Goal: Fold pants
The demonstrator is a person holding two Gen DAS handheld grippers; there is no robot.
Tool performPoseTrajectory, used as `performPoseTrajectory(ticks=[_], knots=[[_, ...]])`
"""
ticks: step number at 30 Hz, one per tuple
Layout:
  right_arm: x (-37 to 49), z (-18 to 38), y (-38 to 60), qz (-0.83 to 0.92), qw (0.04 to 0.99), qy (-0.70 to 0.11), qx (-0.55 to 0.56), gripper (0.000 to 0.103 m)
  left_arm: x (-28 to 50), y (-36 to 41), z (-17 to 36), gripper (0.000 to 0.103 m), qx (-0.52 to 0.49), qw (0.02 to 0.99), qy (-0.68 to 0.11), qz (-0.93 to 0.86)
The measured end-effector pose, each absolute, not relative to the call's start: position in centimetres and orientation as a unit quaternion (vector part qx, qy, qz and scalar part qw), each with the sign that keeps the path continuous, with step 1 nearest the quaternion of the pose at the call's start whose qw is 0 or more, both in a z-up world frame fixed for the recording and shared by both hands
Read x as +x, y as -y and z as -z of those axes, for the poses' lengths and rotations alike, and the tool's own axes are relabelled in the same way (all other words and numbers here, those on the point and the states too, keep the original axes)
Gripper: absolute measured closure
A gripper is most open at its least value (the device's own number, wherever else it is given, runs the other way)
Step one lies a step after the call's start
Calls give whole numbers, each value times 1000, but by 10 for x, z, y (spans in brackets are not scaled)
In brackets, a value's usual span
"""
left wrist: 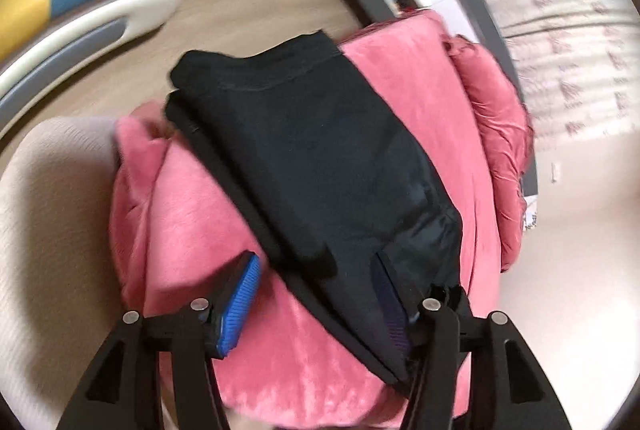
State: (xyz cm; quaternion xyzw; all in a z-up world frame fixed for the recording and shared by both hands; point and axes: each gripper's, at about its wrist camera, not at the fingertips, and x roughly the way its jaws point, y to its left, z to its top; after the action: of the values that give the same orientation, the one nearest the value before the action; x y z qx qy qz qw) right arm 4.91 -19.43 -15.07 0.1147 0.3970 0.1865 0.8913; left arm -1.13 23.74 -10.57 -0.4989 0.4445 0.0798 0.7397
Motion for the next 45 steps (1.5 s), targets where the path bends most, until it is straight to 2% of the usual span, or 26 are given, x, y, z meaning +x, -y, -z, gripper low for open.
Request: performPoseTrajectory(ticks=[1,4,7,17,27,29,30,31,37,45], knots=[[49,151,195,-187,891,-397,116,76,-9,-238,104,37,-498,730,-461,-88],[49,151,197,-187,891,-397,120,76,-5,-241,105,37,-478,714,-502,-101],[48,150,199,-188,890,-397,123,76,0,-246,115,37,-492,698,-509,-109],[49,150,204,-190,889,-398,127,76,13,-272,131,37,-549,709,-432,-98],[47,148,199,-187,893,-396,109,75,22,-275,139,41,-505,774,-376,-66],[47,146,196,-185,894,-395,99,75,25,-275,139,49,-489,785,-374,-67],[47,144,194,-183,895,-395,96,75,25,-276,140,66,-481,788,-377,-72],[46,142,194,-182,896,-393,95,75,25,-277,142,78,-471,791,-382,-79],[48,128,183,-204,902,-367,96,75,18,-286,140,87,-492,790,-361,-66],[57,146,172,-212,891,-392,88,74,22,-263,86,89,-447,837,-316,-30]])
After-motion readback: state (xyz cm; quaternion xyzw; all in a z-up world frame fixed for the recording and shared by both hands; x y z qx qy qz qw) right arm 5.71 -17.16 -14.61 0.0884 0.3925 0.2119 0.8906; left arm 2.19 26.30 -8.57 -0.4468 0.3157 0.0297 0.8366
